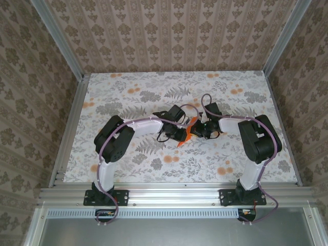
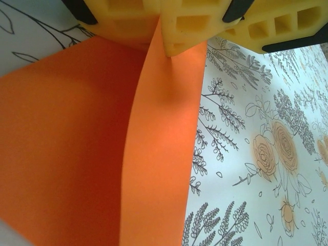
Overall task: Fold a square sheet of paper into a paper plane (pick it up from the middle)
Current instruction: Fold the wing for the fifth time at the center of the table.
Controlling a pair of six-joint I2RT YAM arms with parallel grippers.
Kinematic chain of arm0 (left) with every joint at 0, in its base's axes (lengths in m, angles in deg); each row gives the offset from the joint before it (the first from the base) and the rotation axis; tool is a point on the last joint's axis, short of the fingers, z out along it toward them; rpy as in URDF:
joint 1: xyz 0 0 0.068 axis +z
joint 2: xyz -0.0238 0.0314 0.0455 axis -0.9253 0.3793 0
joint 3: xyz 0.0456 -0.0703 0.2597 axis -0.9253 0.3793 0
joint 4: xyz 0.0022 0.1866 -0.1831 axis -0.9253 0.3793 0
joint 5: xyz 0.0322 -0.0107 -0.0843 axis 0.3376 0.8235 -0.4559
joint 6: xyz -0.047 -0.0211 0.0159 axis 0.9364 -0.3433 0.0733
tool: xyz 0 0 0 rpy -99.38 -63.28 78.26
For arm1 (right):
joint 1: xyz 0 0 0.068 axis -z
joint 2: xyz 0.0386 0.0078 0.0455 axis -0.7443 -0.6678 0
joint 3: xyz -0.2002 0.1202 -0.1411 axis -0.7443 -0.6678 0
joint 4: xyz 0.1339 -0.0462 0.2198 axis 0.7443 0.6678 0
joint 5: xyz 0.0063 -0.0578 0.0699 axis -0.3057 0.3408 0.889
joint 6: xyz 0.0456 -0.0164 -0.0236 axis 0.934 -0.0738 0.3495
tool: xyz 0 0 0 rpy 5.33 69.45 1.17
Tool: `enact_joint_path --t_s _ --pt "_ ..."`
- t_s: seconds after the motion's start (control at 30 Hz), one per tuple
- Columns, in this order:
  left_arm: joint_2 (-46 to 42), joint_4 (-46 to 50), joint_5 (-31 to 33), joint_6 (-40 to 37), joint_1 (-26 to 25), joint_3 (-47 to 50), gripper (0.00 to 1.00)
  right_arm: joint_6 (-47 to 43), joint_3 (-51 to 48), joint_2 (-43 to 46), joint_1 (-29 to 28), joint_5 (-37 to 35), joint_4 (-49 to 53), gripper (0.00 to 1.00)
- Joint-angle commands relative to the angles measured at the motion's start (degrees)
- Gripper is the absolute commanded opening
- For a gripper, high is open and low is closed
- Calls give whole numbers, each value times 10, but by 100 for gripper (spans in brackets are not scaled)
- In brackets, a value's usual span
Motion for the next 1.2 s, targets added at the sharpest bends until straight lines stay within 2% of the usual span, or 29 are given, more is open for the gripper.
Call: enact_joint_path --t_s 0.0,0.33,0.53,0.67,0.83,0.97,1.17 --pt "16 11 -18 17 -3 -6 17 -10 -28 -65 4 -132 57 3" --pt "48 102 47 3 -25 -33 14 6 -30 -42 6 -89 33 7" --pt "66 131 74 4 -34 -39 15 25 -32 36 29 -75 29 19" --pt "76 144 85 1 -41 -48 15 26 -44 97 50 -82 31 22" --pt "86 155 94 0 -44 -60 15 19 -60 134 52 -69 22 17" --pt "91 157 93 1 -46 -65 15 22 -59 118 35 -33 1 9" --pt "92 162 96 6 -46 -66 15 31 -42 69 15 -4 -21 6"
